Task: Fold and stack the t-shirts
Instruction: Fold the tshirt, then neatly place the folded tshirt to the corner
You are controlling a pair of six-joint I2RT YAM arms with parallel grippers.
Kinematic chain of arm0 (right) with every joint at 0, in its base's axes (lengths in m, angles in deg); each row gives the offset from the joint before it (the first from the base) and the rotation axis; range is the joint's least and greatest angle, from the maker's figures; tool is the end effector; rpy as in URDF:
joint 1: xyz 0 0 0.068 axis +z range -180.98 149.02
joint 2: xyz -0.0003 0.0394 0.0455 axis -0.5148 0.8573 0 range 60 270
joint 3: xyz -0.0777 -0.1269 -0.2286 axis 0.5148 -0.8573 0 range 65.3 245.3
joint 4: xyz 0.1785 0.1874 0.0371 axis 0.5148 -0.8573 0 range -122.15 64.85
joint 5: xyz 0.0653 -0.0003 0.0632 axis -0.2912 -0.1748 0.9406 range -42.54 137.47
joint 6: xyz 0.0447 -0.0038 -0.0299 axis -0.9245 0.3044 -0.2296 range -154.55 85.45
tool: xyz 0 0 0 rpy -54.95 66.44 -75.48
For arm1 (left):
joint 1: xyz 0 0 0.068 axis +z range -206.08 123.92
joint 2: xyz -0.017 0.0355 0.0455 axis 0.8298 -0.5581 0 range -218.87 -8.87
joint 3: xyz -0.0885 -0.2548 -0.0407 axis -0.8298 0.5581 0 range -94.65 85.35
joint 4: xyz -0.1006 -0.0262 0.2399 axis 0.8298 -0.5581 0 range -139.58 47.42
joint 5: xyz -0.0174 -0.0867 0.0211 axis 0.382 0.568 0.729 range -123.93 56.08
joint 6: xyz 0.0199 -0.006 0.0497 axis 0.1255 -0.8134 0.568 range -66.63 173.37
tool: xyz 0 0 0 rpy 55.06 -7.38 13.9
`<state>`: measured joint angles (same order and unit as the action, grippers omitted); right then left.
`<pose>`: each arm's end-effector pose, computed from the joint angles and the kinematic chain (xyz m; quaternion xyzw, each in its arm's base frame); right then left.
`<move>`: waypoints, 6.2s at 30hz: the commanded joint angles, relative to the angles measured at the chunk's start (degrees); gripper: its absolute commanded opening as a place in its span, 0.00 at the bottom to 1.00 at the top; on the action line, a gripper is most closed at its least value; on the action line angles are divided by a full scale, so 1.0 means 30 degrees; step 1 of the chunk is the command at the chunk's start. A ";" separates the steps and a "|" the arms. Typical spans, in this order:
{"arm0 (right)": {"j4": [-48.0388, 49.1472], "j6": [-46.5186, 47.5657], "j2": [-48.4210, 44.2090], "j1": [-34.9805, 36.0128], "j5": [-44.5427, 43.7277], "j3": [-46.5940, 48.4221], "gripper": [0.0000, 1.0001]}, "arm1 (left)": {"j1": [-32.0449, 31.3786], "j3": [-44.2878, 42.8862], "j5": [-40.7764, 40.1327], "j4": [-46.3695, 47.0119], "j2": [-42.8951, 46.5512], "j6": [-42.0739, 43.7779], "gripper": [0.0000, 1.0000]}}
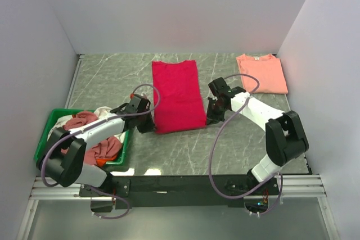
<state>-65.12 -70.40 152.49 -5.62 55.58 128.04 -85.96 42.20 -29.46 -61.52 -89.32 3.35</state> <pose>0.2796 0.1381 0.2052 0.0773 0.9789 0.1494 0.1157 0.2313 -0.1360 0.1821 -0.1560 0.9434 -0.2149 0.1985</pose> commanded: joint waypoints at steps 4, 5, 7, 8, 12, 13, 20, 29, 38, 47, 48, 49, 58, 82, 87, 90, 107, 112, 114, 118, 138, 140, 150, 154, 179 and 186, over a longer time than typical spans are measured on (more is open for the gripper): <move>-0.1150 -0.0820 -0.2319 0.1239 -0.1446 -0.1546 0.00 | -0.1139 0.0702 0.0209 -0.1743 0.2056 0.0064 0.01; -0.1180 -0.0937 -0.2584 0.1387 -0.1534 -0.1780 0.00 | -0.1227 0.1110 0.0383 -0.1831 0.2378 -0.0083 0.01; -0.1471 -0.1347 -0.3343 0.1942 -0.1885 -0.2367 0.00 | -0.1608 0.1725 0.0618 -0.2269 0.3461 -0.0608 0.01; -0.1618 -0.1523 -0.3668 0.2177 -0.2002 -0.2572 0.00 | -0.1696 0.1932 0.0706 -0.2503 0.3842 -0.0757 0.01; -0.2497 -0.2576 -0.5425 0.3203 -0.2677 -0.3363 0.00 | -0.2048 0.2666 0.0825 -0.4899 0.6327 -0.1402 0.01; -0.2963 -0.2782 -0.6241 0.3437 -0.3054 -0.3452 0.00 | -0.2136 0.2783 0.0825 -0.5343 0.6800 -0.1606 0.01; -0.5338 -0.4452 -0.9351 0.5283 -0.3878 -0.3658 0.00 | -0.2692 0.2199 0.1264 -0.9152 1.1572 -0.2486 0.01; -0.7772 -0.5684 -1.0936 0.6691 -0.4699 -0.1053 0.00 | -0.2898 0.0559 0.1822 -0.9978 1.4393 -0.4654 0.01; -0.7276 -0.5013 -0.8829 0.6225 -0.6485 0.2316 0.00 | -0.2898 -0.0555 0.0302 -0.7752 1.2197 -0.5124 0.01; -0.6337 -0.3343 -0.5756 0.4642 -0.6544 0.5272 0.00 | -0.2460 -0.0585 0.0473 -0.5260 1.0117 -0.4599 0.01; -0.6307 -0.3196 -0.5548 0.4380 -0.6486 0.5539 0.00 | -0.2285 -0.0730 0.0589 -0.5201 0.9971 -0.4451 0.01; -0.6249 -0.3078 -0.5372 0.4203 -0.6486 0.5745 0.00 | -0.1848 -0.0819 0.0677 -0.5172 0.9766 -0.4334 0.01; -0.5546 -0.2023 -0.3263 0.3148 -0.6164 0.7503 0.00 | 0.1229 -0.1493 0.2874 -0.3590 0.7834 -0.2342 0.01; -0.5516 -0.0324 0.5233 0.1829 -0.5929 1.5119 0.00 | 0.5391 -0.3807 0.5365 0.0100 0.0131 0.0559 0.01; -0.5691 -0.0060 0.6961 0.1331 -0.5578 1.6731 0.00 | 0.5948 -0.4713 0.5571 0.0481 -0.1659 0.0911 0.01; -0.5780 0.0086 0.7811 0.1184 -0.5403 1.7639 0.00 | 0.6329 -0.4950 0.5687 0.0892 -0.2305 0.0736 0.01; -0.5575 0.0760 1.0420 0.0422 -0.4436 1.9047 0.00 | 0.6916 -0.6327 0.5659 0.1274 -0.5441 0.0707 0.01; -0.5399 0.0907 1.0830 0.0305 -0.4260 1.9164 0.00 | 0.6946 -0.6445 0.5775 0.1538 -0.6026 0.0501 0.01; -0.5370 0.0994 1.1093 0.0247 -0.4230 1.9310 0.00 | 0.6975 -0.6590 0.5689 0.1479 -0.6318 0.0443 0.01; -0.5194 0.1258 1.1504 0.0217 -0.3908 1.9662 0.00 | 0.7092 -0.6825 0.5366 0.1391 -0.6642 0.0122 0.01; -0.0538 0.4275 0.7409 -0.1452 0.1100 1.4665 0.72 | 0.7064 -0.6214 0.4047 0.2327 -0.4623 0.0530 0.78; 0.0134 0.4510 0.6879 -0.1599 0.2032 1.3516 0.72 | 0.6946 -0.5130 0.4222 0.2825 -0.4359 0.0531 0.78; 0.2187 0.5449 0.5411 -0.2946 0.6781 0.8476 0.85 | 0.5979 -0.3428 0.4546 0.3471 -0.4474 0.1028 0.77; 0.2862 0.5389 0.5557 -0.3474 0.8043 0.7652 0.87 | 0.5862 -0.3280 0.4137 0.3355 -0.4913 0.1175 0.73; 0.4531 0.6679 0.8809 -0.4851 1.1736 0.6597 0.87 | 0.5803 -0.3632 0.4223 0.3178 -0.7814 0.1878 0.29; 0.4329 0.7293 1.0038 -0.4998 1.2000 0.6596 0.87 | 0.5774 -0.3369 0.4311 0.3266 -0.8312 0.2024 0.20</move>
<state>-52.72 -50.93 180.29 -20.26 91.17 147.49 -68.41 31.24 -14.37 -49.43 -111.63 7.22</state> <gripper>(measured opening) 0.871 0.215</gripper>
